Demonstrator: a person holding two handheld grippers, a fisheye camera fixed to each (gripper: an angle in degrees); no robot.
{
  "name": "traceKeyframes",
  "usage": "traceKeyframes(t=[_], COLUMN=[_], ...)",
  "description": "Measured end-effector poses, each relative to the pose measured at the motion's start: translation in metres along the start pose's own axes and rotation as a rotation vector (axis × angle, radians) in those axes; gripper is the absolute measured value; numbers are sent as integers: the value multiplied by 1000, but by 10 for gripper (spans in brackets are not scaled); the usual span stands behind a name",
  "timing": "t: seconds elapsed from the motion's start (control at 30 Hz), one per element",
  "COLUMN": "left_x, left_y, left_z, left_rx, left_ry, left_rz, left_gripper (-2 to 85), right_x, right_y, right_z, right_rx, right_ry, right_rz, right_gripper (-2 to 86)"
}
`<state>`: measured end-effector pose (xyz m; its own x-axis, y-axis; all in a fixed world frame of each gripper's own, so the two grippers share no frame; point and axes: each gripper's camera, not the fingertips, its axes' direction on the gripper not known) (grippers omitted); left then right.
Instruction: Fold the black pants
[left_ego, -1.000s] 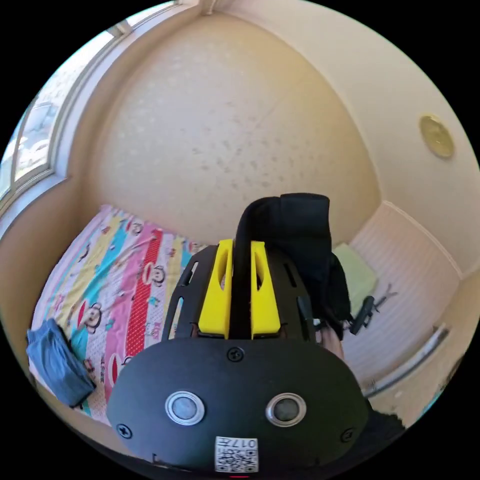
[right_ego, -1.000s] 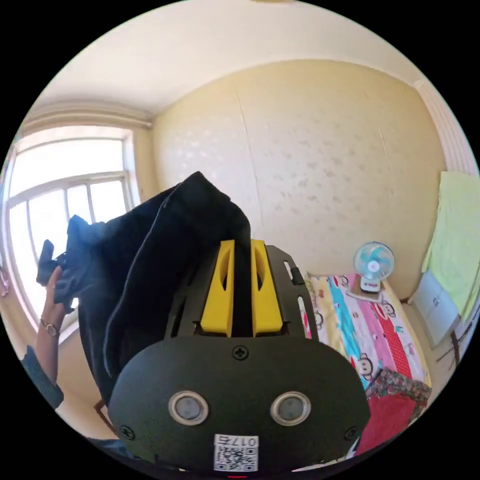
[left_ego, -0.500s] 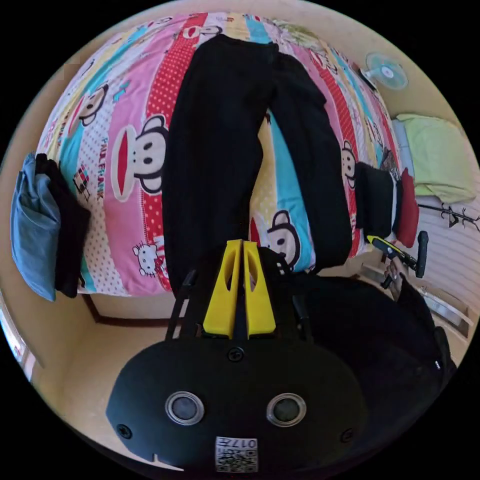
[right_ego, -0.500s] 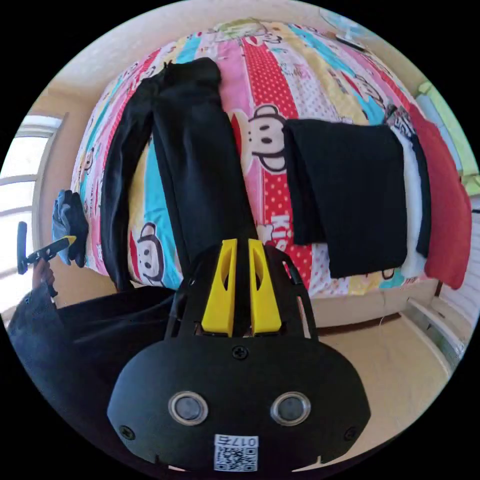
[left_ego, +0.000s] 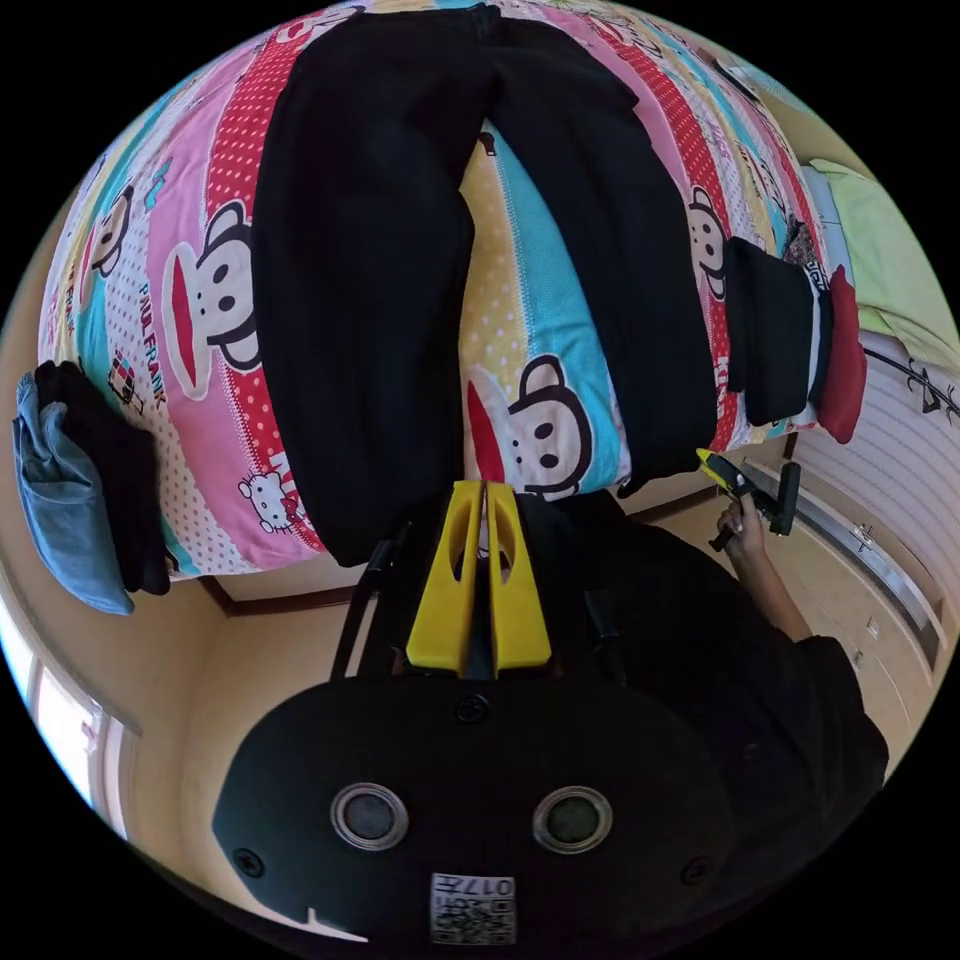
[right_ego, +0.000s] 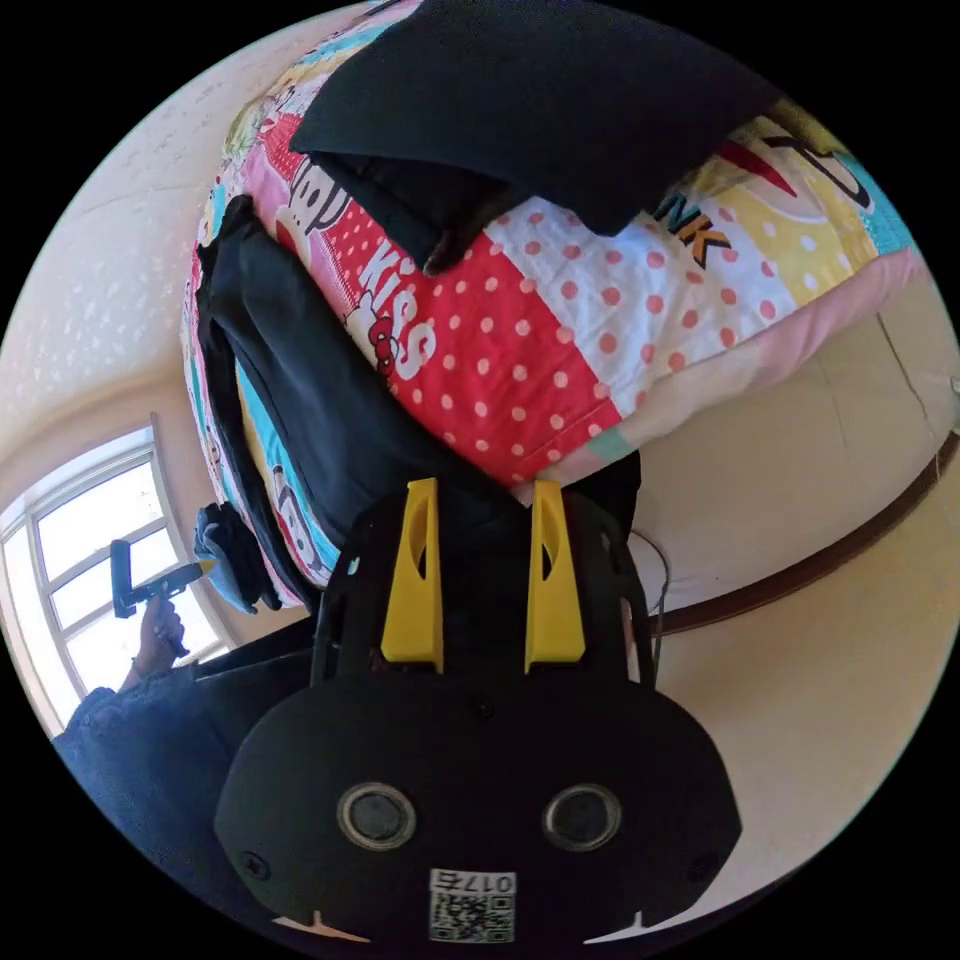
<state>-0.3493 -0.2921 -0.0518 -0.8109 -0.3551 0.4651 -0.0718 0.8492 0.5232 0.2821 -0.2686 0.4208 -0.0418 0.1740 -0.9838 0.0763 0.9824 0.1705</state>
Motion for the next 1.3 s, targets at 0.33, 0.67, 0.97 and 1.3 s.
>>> traceKeyframes(t=[0.33,0.67,0.97,1.3], left_x=[24,96,65,-25], left_y=[-31,-42,-7,72], left_z=[-38,-142,-120,-126], left_rx=[-16,9,-136,32], left_ry=[326,446,304,654], left_rz=[-12,222,120,-163], left_gripper=[8,156,20,10], right_x=[33,-171,-214,-203], right_y=[0,-32,-39,-283], right_z=[-113,-223,-194,-156], right_rx=[-114,-355,-958,-781], right_ry=[-474,-788,-815,-519], right_rz=[-307,-1074,-1238,-681], right_gripper=[33,27,33,138])
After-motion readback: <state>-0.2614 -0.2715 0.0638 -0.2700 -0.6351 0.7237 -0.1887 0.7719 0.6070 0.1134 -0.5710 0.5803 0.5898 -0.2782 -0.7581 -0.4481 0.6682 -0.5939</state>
